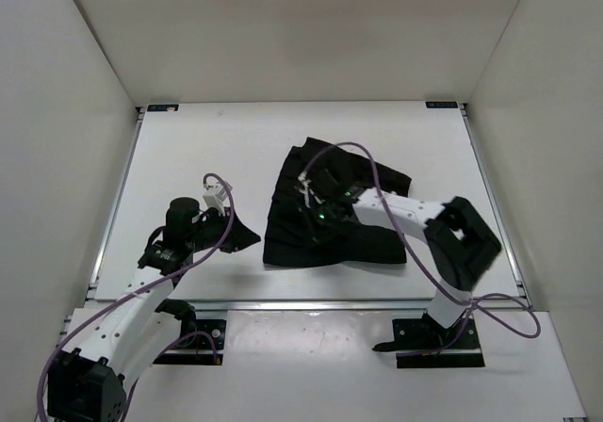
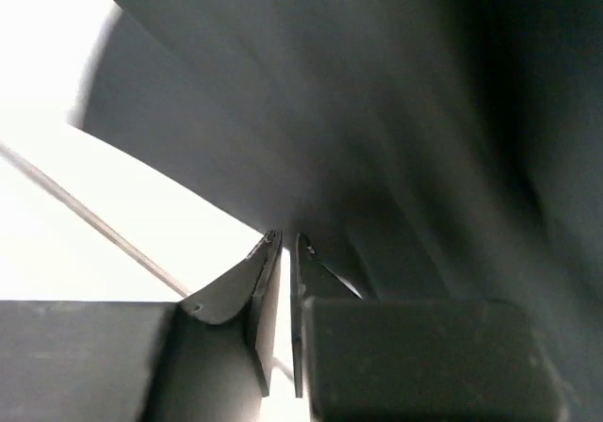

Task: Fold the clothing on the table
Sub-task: Flatten the skirt out

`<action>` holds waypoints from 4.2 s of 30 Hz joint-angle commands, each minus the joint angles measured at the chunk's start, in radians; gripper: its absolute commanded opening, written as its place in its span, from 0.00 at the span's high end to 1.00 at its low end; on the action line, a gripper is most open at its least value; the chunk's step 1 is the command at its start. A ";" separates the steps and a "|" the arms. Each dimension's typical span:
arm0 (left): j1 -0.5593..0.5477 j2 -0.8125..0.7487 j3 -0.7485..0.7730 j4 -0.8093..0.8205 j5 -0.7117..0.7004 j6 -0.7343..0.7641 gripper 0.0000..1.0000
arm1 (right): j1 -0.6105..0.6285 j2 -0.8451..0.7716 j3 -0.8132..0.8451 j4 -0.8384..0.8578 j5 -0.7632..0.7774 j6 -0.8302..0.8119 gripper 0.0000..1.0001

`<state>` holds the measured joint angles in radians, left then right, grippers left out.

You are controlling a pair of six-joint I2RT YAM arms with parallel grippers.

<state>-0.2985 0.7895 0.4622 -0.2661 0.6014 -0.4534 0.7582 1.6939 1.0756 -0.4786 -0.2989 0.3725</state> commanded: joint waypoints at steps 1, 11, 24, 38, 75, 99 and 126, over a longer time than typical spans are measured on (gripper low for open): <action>0.016 -0.035 -0.036 0.096 0.044 -0.045 0.80 | 0.010 0.097 0.290 0.146 -0.094 -0.041 0.92; -0.004 -0.036 -0.088 0.134 0.004 -0.085 0.30 | -0.030 -0.005 0.201 -0.141 0.153 -0.332 0.36; 0.007 -0.012 -0.097 0.145 0.011 -0.094 0.33 | -0.016 -0.116 -0.089 -0.285 0.443 -0.359 0.10; 0.079 -0.101 -0.028 -0.037 -0.143 -0.077 0.59 | -0.040 0.016 0.157 0.468 -0.315 0.138 1.00; 0.084 -0.017 -0.136 -0.156 -0.541 -0.275 0.17 | -0.279 -0.206 -0.348 0.301 -0.164 0.155 0.23; -0.057 0.392 0.266 -0.145 -0.509 -0.019 1.00 | -0.393 -0.267 -0.525 0.503 -0.359 0.200 0.21; 0.156 0.232 0.320 -0.050 -0.362 -0.209 1.00 | -0.114 0.191 -0.372 1.097 -0.355 0.687 0.27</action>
<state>-0.1539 1.0771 0.7822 -0.3401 0.2771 -0.6777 0.5880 1.8458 0.6338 0.6716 -0.7822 1.0595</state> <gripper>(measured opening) 0.141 0.729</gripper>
